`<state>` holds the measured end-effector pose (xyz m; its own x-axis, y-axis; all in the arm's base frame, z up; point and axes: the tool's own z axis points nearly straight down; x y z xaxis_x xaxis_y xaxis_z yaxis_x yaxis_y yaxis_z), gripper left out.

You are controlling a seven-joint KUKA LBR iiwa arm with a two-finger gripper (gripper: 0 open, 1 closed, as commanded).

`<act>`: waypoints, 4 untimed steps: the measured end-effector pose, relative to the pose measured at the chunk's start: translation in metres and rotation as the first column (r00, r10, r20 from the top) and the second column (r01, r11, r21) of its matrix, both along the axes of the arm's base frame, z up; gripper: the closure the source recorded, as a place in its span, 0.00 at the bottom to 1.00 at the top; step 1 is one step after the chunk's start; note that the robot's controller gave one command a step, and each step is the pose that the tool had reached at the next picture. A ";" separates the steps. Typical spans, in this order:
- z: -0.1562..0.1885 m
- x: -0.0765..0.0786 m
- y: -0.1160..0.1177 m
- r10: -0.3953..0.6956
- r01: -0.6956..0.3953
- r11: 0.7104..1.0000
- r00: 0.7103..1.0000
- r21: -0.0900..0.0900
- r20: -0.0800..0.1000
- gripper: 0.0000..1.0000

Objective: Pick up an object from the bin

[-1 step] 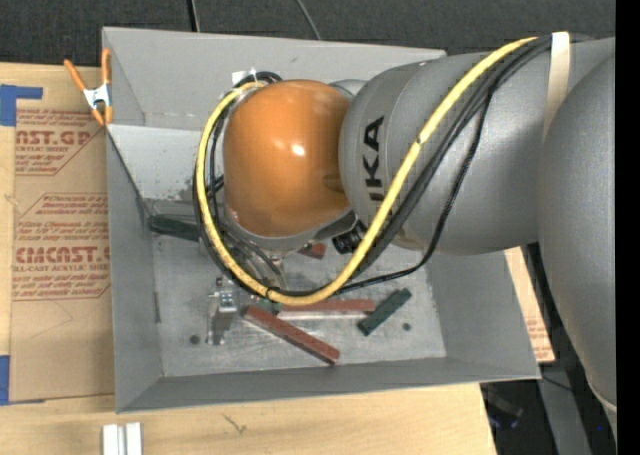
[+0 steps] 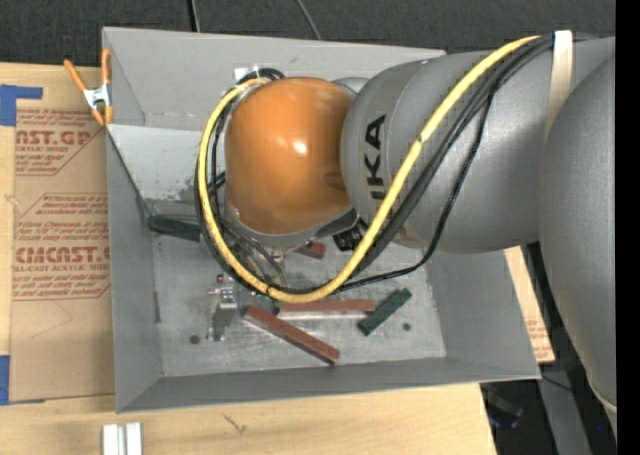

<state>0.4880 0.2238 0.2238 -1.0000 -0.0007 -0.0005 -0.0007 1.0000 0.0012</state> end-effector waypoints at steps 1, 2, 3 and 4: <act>-0.072 0.006 -0.035 -0.144 0.144 0.990 0.990 0.001 0.001 0.00; -0.072 0.014 -0.081 0.089 -0.089 0.996 0.996 -0.001 0.000 0.00; -0.100 0.003 -0.099 -0.062 0.062 0.998 0.998 0.000 0.000 0.00; -0.154 0.002 -0.170 -0.049 0.049 0.999 0.999 -0.001 -0.001 0.00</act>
Offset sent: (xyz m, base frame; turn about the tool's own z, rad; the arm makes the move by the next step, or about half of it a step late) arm 0.0176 -0.0991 -0.0664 -0.1406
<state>0.4902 0.0538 0.0702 -0.9988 0.0487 0.0002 0.0487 0.9988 0.0001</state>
